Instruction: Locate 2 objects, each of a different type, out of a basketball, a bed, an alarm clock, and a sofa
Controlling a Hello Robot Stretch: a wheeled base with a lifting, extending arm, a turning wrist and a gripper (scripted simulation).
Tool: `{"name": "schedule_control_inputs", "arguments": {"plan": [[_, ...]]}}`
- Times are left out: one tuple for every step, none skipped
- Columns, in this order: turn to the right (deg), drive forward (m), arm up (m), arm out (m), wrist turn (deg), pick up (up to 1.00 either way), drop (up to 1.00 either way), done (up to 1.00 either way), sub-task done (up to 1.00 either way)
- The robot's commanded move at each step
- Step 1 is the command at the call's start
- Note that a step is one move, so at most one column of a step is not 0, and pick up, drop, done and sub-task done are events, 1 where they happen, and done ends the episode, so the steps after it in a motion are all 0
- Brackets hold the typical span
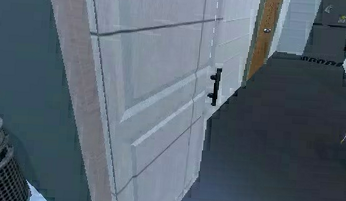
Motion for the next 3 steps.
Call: {"name": "schedule_control_inputs", "arguments": {"plan": [[0.0,0.1,0.0,0.0,0.0,0.0,0.0,0.0,0.0],[45.0,0.0,0.0,0.0,0.0,0.0,0.0,0.0,0.0],[3.0,0.0,0.0,0.0,0.0,0.0,0.0,0.0,0.0]]}}
